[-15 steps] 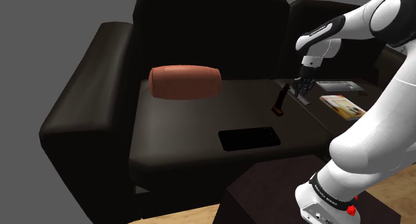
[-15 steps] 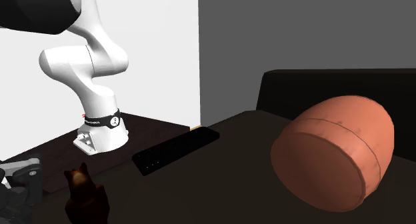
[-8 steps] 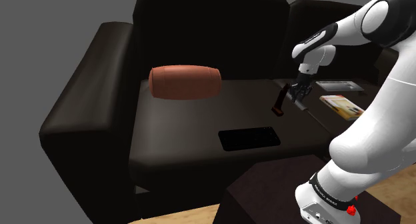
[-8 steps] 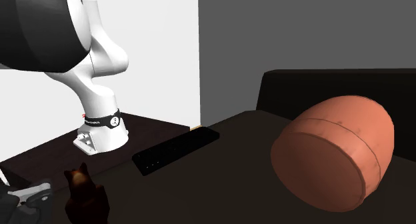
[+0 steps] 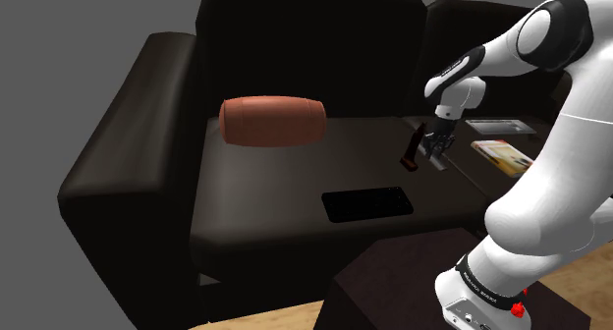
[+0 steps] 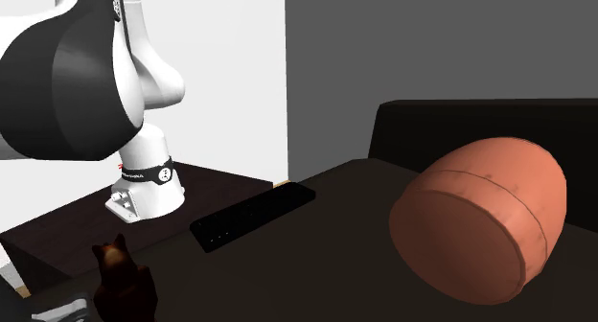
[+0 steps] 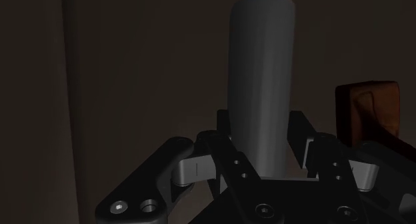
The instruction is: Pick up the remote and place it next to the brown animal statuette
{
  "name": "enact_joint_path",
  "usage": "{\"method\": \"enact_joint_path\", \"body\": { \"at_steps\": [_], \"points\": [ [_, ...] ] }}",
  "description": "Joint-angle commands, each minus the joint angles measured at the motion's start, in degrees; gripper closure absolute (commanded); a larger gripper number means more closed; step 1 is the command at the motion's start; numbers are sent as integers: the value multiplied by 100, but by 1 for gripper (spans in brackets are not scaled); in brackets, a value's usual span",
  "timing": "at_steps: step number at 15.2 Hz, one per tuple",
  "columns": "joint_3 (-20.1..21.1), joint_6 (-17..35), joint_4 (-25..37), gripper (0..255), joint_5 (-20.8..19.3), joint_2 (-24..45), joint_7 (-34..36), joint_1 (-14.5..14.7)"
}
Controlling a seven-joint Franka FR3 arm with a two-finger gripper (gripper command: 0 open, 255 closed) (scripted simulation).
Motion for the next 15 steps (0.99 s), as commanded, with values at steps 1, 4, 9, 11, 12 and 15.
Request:
{"method": "enact_joint_path", "body": {
  "at_steps": [1,4,9,11,12,15],
  "points": [
    [23,148,-53,255,50,99,-19,-7],
    [56,328,-78,255,126,265,-64,-32],
    [57,328,-78,255,126,265,-64,-32],
    [57,328,-78,255,126,265,-64,-32],
    [57,328,-78,0,126,265,-64,-32],
    [57,328,-78,0,126,265,-64,-32]
  ]
}}
